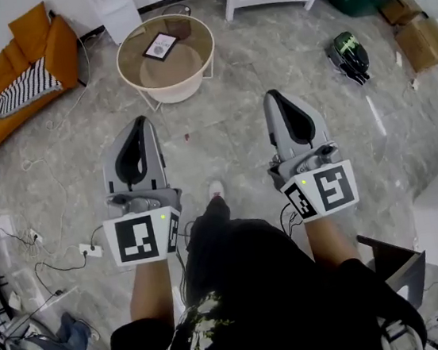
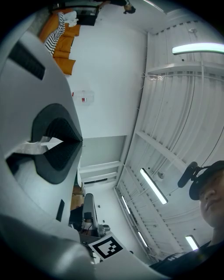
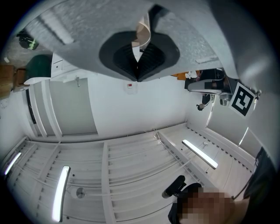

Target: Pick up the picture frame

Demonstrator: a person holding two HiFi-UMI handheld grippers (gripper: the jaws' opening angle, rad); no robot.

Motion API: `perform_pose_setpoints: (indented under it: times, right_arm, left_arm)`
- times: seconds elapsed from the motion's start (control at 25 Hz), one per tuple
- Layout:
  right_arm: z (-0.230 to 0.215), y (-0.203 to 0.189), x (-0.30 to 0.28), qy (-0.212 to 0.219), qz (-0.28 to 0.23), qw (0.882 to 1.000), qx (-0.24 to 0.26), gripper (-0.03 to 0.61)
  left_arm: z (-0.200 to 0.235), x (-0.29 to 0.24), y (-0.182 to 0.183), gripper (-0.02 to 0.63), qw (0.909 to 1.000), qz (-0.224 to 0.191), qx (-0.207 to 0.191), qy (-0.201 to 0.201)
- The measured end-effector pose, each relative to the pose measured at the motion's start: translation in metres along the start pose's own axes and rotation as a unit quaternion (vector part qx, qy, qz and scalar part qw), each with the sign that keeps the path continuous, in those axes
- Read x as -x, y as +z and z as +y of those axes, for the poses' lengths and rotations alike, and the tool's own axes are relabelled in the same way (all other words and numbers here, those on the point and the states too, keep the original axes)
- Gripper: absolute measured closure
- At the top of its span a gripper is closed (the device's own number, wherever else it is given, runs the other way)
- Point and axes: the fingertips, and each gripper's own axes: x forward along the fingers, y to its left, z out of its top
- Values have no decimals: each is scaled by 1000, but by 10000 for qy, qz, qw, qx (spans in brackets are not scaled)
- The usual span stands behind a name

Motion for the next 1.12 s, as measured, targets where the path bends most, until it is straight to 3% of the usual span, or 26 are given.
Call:
perform_pose_setpoints:
  times: [0.52,0.88,1.12]
  right_arm:
    - [-24,-7,-78,-92,-118,9998,92,583]
    - [-38,-7,-125,-136,-281,9994,115,583]
    - [-36,-18,-138,-141,-184,9995,201,583]
  left_arm:
    - [39,-72,-18,601,9999,-44,60,-129]
    - [67,-118,-20,601,9996,-169,-107,-215]
    - [71,-132,-32,601,9995,-7,-38,-299]
